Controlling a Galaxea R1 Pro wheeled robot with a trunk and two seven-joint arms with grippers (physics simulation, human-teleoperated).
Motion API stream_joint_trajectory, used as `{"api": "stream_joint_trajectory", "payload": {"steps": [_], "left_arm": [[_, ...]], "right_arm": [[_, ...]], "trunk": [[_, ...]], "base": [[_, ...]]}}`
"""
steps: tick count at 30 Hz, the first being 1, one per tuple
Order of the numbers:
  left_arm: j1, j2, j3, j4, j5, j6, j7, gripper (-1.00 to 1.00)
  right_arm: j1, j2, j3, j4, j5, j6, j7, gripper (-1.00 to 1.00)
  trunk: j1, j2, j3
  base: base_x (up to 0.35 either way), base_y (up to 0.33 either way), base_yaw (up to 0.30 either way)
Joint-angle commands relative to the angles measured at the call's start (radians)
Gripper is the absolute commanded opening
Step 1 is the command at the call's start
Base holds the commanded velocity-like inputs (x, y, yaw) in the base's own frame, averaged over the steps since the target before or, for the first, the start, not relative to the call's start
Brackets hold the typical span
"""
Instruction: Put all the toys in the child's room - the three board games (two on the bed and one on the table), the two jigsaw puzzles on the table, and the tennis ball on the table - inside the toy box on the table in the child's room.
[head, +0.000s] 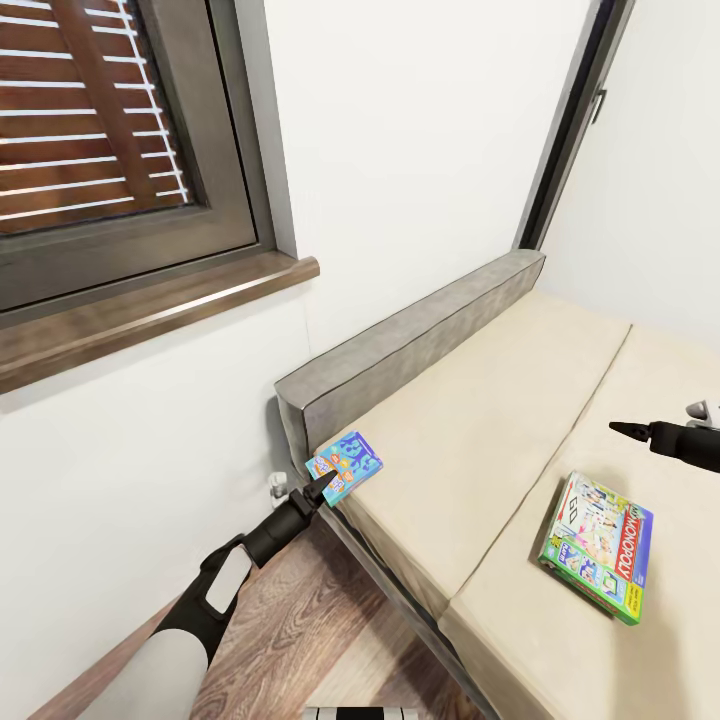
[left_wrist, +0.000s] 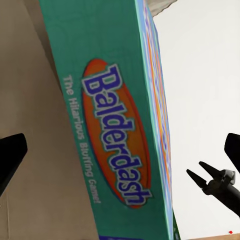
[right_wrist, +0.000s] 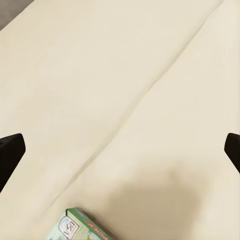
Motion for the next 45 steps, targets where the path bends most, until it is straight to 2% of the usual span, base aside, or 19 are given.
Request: {"api": "stream_joint_trajectory", "payload": {"steps": [1,11,24,45], "left_arm": [[-0.001,-0.002,0.002,0.000,0.008,0.014,-0.005,1.00],[-0.006,-0.005,0.000,0.000,0.008,0.014,-0.005,1.00],[-0.014,-0.009,-0.061,0.000,0.013,0.014,0.000,1.00],[-0.020,-0.009,-0.079,0.000,0.015,0.014,0.002,1.00]], "right_arm": [[-0.001,0.000,-0.001,0.000,-0.006,0.007,-0.001,1.00],[0.000,0.000,0.000,-0.002,-0.006,0.007,-0.001,1.00],[0.000,0.000,0.000,-0.003,-0.006,0.007,-0.001,1.00],[0.000,0.000,0.000,-0.004,-0.006,0.007,-0.001,1.00]], "trunk": [[0.000,0.000,-0.001],[0.000,0.000,-0.001],[0.000,0.000,-0.001],[0.000,0.000,-0.001]], "base": [[0.000,0.000,0.000],[0.000,0.000,0.000],[0.000,0.000,0.000],[0.000,0.000,0.000]]}}
